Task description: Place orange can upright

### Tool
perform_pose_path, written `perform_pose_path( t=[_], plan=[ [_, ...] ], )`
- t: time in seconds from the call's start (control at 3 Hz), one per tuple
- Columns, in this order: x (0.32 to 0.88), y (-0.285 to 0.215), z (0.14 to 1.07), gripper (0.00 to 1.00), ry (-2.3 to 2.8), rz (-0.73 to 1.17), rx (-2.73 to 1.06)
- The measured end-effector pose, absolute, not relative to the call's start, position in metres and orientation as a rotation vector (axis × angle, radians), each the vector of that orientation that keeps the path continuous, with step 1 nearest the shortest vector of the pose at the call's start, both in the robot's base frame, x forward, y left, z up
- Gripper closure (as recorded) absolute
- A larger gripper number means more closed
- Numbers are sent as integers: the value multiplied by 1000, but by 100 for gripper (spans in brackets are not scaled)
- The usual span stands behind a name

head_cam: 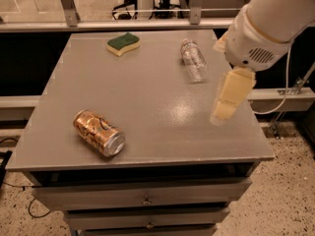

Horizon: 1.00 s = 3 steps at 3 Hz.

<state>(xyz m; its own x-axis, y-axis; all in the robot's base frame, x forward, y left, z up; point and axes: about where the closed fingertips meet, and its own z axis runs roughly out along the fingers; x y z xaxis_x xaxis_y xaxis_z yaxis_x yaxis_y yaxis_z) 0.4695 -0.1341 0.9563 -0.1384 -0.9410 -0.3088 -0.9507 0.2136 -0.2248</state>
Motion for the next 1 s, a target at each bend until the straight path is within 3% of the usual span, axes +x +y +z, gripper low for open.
perform_pose_path(
  t=[1.0],
  plan=[
    [458, -7, 932, 0, 2205, 322, -1654]
  ],
)
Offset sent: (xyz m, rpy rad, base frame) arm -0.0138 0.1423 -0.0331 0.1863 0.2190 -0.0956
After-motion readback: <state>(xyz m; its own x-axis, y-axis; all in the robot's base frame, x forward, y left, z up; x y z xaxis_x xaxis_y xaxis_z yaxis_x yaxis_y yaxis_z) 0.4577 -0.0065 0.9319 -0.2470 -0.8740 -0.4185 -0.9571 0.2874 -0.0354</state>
